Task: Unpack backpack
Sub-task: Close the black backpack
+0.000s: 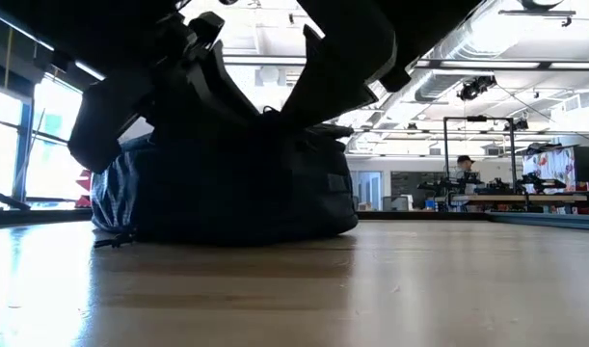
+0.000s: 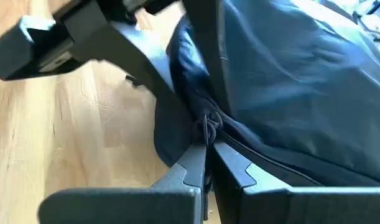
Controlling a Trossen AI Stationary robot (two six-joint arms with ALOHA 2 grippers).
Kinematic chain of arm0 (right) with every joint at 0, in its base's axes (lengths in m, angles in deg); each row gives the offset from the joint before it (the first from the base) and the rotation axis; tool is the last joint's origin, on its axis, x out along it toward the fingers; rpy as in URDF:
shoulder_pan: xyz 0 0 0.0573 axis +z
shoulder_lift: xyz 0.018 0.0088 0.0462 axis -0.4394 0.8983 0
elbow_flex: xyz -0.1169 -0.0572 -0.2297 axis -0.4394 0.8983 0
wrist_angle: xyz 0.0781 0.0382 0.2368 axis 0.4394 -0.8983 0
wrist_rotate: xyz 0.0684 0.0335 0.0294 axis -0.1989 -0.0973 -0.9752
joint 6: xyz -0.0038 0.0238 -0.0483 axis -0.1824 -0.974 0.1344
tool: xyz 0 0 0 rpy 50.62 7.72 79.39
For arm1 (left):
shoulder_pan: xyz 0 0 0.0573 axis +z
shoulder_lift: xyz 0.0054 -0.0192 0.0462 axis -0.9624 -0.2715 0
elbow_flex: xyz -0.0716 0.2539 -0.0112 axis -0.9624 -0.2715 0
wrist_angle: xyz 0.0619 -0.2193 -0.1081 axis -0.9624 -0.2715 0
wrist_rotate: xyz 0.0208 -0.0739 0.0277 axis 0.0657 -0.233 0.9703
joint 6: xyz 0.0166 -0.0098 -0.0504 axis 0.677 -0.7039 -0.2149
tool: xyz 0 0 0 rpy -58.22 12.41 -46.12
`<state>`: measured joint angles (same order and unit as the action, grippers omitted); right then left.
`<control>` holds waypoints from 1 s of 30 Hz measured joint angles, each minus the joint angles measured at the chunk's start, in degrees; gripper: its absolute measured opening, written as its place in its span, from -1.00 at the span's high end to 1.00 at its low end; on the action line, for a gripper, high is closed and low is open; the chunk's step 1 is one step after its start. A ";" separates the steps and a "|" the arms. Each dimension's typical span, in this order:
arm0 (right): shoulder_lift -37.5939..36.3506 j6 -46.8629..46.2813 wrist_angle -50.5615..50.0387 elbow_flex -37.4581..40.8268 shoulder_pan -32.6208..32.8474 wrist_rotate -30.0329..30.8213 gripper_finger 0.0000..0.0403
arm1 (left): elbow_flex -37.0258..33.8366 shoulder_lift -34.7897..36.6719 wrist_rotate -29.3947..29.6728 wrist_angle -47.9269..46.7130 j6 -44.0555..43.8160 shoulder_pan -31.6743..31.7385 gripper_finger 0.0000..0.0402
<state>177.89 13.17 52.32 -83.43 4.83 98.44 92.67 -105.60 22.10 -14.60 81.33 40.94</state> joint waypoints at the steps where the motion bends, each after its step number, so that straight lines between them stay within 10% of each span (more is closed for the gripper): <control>1: -0.02 -1.29 -0.98 -0.02 0.00 -0.57 1.00 | 0.00 0.00 0.11 -0.38 -0.02 -0.38 0.88; 23: -2.45 -32.35 -40.13 -0.02 1.83 -0.08 1.00 | 2.00 0.33 0.90 -11.82 9.63 -10.28 1.00; 30: -2.44 -18.47 -25.20 0.04 4.82 -6.38 1.00 | 1.97 1.90 12.40 -32.00 -5.08 -10.35 0.97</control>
<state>175.45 -5.30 27.12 -83.39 9.64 92.06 94.64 -103.70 34.50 -46.60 76.25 30.58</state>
